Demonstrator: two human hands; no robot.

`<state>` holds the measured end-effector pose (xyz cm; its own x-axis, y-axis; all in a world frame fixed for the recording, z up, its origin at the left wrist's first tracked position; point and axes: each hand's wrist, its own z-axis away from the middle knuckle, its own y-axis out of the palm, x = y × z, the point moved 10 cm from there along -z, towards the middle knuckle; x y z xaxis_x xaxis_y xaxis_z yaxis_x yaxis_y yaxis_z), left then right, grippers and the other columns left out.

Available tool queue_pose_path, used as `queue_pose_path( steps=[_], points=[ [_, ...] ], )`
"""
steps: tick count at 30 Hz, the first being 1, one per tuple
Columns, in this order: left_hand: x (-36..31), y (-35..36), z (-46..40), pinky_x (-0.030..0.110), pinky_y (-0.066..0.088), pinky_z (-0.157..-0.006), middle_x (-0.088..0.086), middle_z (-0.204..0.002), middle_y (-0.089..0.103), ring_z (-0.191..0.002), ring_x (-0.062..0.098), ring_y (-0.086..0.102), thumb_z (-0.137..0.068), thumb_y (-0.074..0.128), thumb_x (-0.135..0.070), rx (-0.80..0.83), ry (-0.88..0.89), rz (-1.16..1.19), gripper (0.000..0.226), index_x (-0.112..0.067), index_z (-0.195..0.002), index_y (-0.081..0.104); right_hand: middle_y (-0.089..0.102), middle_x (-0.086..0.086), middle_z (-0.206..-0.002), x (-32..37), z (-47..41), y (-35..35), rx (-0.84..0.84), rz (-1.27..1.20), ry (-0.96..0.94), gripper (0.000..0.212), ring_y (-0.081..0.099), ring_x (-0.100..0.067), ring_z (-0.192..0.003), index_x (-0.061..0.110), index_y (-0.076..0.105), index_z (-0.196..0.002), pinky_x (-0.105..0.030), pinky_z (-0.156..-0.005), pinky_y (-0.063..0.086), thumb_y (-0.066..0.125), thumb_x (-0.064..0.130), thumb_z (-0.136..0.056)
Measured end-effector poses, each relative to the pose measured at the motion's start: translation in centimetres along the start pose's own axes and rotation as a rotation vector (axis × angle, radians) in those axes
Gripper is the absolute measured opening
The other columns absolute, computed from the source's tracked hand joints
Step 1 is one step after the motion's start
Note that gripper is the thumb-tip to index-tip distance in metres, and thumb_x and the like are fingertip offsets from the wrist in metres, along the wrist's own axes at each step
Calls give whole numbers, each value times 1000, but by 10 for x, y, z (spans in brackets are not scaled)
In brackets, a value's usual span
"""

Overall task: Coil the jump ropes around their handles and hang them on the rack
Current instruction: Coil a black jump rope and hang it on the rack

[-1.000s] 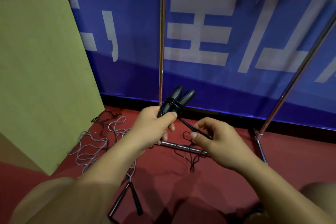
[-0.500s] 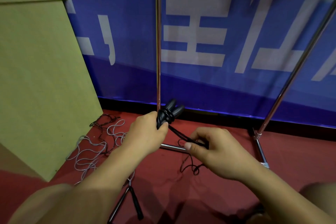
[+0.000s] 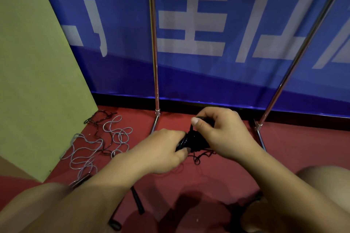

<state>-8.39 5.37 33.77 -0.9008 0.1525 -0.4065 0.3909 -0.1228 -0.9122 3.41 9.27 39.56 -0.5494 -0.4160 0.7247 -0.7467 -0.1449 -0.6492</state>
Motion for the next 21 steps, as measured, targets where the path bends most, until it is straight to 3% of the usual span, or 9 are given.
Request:
queue_pose_path(
  steps=[6,8,11,16,21],
  points=[
    [-21,-6,6,31,32,-59,-9,-62,44,-59,15,42,-94,55,-40,-21,137,-74,20,-25,-83,50,65,11,-63,-5,-3,-9,-30,143,22,19,61,-1,-63,24,73,-74,-14,-54,42,74,42,-82],
    [-25,-7,8,30,32,-59,-10,-63,46,-59,13,44,-94,56,-39,-18,177,-55,16,-26,-86,54,67,9,-61,-13,-7,-12,-18,84,82,21,60,-3,-57,23,74,-72,-19,-55,46,81,43,-76],
    [-31,-8,13,29,32,-58,-8,-68,53,-61,12,47,-94,56,-37,-21,241,3,14,-28,-84,51,62,5,-57,-26,-10,-10,48,-153,201,21,53,-8,-52,20,74,-68,-26,-55,46,88,36,-67],
    [-46,-23,24,32,40,-59,-6,-71,57,-64,13,50,-89,55,-37,-100,350,103,16,-22,-87,56,52,1,-59,-34,-7,6,260,-664,396,20,42,-9,-51,15,64,-69,-20,-45,35,82,22,-62],
    [-47,-34,28,29,36,-54,-1,-62,49,-56,10,44,-86,59,-29,-135,324,368,14,-19,-78,54,53,0,-62,-25,-5,19,381,-940,429,11,50,-8,-48,13,58,-78,-21,-46,46,69,17,-76]
  ],
)
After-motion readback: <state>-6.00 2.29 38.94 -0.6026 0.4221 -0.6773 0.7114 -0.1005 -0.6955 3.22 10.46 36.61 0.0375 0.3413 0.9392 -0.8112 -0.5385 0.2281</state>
